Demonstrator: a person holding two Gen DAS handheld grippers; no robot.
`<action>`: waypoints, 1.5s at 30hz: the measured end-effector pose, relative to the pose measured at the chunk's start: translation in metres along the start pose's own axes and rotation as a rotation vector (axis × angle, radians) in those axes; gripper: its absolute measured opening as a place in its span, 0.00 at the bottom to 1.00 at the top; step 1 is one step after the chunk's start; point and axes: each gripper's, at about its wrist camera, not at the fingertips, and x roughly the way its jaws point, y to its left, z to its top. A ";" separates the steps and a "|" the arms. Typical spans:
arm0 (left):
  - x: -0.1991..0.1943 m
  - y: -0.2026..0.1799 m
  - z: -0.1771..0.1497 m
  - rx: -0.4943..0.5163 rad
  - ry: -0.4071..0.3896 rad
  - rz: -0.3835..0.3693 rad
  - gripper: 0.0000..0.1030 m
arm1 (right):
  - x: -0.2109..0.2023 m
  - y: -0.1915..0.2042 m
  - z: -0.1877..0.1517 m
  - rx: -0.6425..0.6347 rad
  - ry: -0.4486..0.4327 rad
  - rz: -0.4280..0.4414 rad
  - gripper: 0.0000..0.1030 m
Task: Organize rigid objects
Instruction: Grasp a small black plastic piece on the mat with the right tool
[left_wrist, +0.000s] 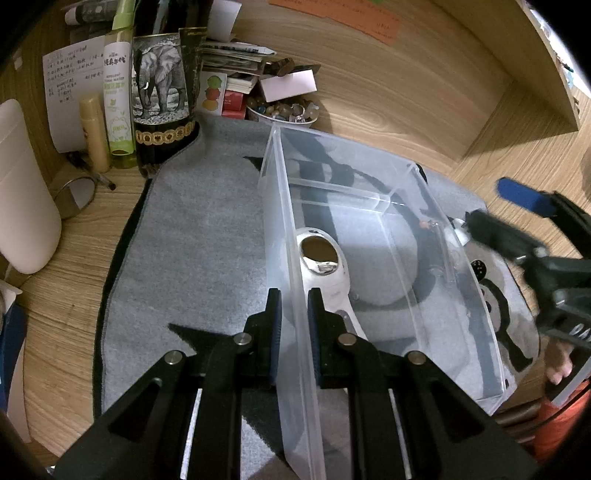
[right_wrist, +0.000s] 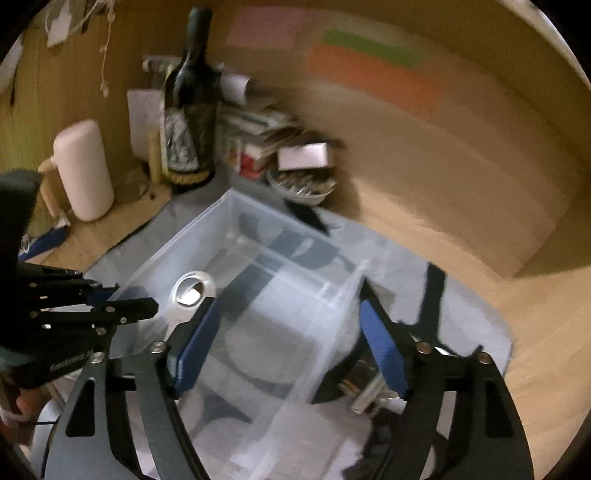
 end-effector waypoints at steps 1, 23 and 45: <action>0.000 0.000 0.000 0.000 0.001 0.001 0.13 | -0.004 -0.004 -0.001 0.000 -0.014 -0.013 0.78; 0.001 -0.002 -0.002 0.012 0.007 0.011 0.13 | 0.015 -0.110 -0.106 0.264 0.150 -0.089 0.82; 0.001 -0.002 -0.004 0.007 0.005 0.008 0.13 | 0.024 -0.123 -0.133 0.375 0.187 0.040 0.21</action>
